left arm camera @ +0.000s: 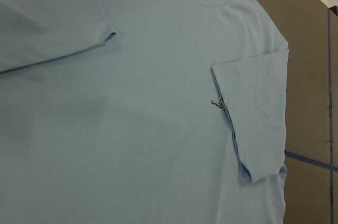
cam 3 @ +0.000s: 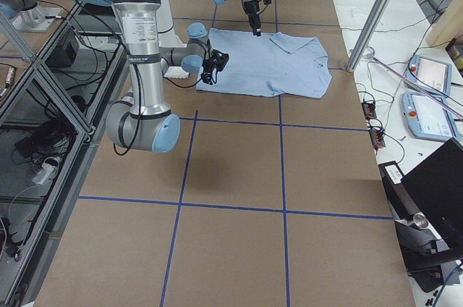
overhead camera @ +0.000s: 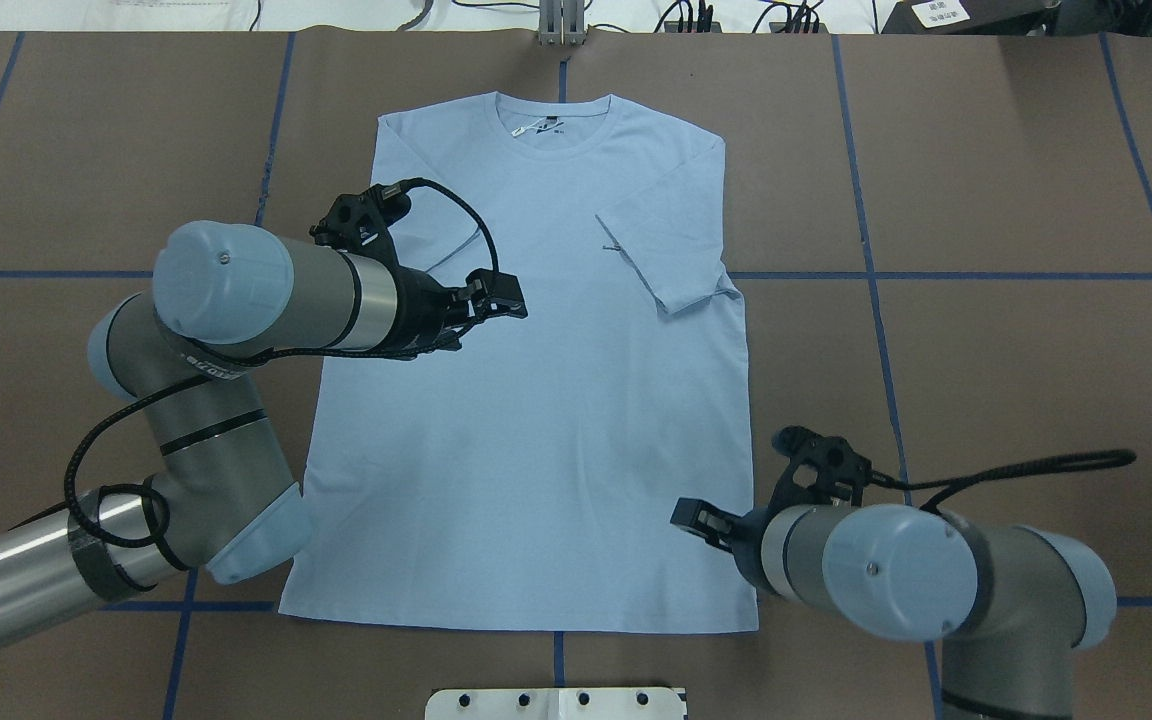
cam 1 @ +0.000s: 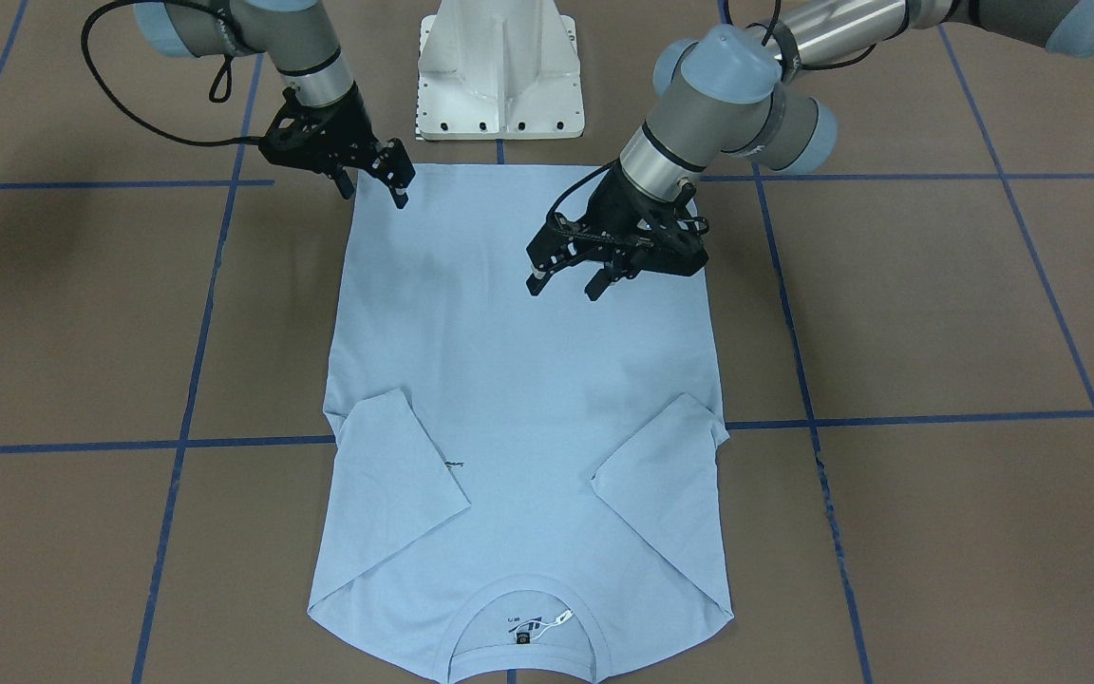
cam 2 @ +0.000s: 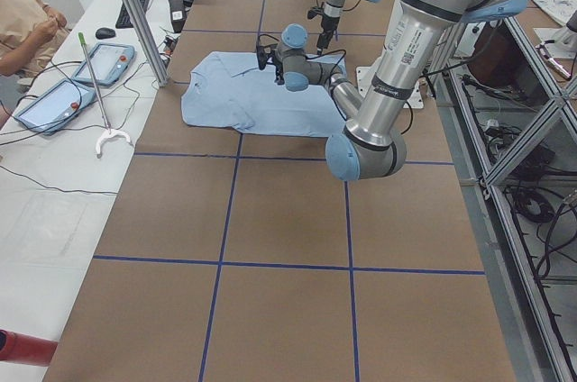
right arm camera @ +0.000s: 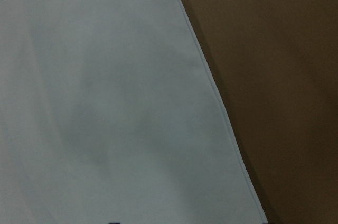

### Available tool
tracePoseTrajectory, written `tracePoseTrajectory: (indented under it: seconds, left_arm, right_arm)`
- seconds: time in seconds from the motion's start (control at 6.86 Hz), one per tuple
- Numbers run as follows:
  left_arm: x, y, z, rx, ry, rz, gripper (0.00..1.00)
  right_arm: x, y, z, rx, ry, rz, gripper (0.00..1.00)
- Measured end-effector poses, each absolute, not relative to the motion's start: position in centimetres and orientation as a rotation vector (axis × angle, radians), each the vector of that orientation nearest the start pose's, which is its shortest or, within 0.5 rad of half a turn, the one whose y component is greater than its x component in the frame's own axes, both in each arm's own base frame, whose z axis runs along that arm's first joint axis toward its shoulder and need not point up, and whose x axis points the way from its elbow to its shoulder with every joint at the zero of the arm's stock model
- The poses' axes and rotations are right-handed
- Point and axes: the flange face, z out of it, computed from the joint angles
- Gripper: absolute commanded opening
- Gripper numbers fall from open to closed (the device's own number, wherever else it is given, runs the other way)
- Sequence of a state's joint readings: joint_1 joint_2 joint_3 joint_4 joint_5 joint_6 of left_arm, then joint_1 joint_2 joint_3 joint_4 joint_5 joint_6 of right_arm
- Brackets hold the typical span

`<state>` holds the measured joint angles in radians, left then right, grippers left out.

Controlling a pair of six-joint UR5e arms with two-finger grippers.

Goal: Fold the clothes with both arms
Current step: 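Move both grippers to the hem corners nearest the robot and grasp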

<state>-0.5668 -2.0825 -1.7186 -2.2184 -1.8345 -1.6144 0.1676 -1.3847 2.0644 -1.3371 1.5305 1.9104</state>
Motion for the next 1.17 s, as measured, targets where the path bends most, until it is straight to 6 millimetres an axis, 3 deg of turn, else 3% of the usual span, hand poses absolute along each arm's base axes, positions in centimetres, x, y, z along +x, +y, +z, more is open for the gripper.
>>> tracePoseTrajectory:
  seconds: [0.15,0.44,0.58,0.73,1.17]
  left_arm:
    - [47.4,-42.7,22.3,0.114,1.312,-0.346,0.93]
    - [47.1,-42.4,22.4,0.113,1.310,-0.346,0.93]
    - [47.0,-42.4,22.3,0.112,1.310,-0.347,0.93]
    - [47.0,-42.3,22.3,0.112,1.310,-0.347,0.93]
    - [47.0,-42.3,22.7,0.108,1.304,-0.350,0.93]
  right_arm:
    - [-50.1,-19.2,32.1,-0.051,-0.886,0.529,0.78]
    - [-50.9,-16.7,33.3,-0.028,-0.825,0.561,0.60]
    - [-51.0,-16.6,33.8,-0.016,-0.802,0.565,0.14]
    - [-51.0,-16.6,34.1,-0.009,-0.788,0.568,0.00]
    - [-50.6,-16.5,33.7,-0.009,-0.785,0.566,0.00]
